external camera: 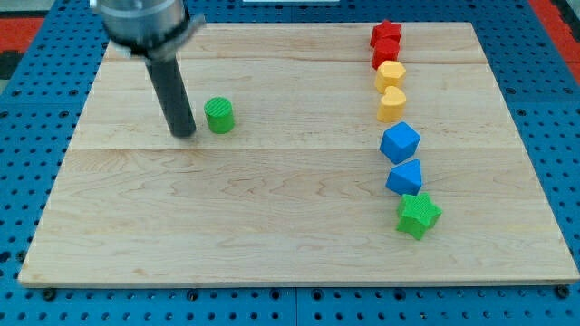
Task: Place the green circle left to the green star
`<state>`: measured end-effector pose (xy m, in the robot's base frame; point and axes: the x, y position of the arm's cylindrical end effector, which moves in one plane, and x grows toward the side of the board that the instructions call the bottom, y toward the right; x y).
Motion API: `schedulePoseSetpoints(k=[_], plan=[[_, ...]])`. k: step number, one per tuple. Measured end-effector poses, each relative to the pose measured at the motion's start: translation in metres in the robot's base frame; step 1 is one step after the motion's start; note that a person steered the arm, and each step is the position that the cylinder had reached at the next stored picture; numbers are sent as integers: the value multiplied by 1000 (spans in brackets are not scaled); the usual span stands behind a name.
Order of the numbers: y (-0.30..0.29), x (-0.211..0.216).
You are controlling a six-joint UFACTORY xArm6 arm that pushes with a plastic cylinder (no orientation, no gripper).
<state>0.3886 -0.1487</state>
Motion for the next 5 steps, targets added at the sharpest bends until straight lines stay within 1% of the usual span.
schedulePoseSetpoints(k=[1, 2, 3, 4, 5], plan=[[29, -27], [83, 49], [108, 122], [129, 127], [100, 86]])
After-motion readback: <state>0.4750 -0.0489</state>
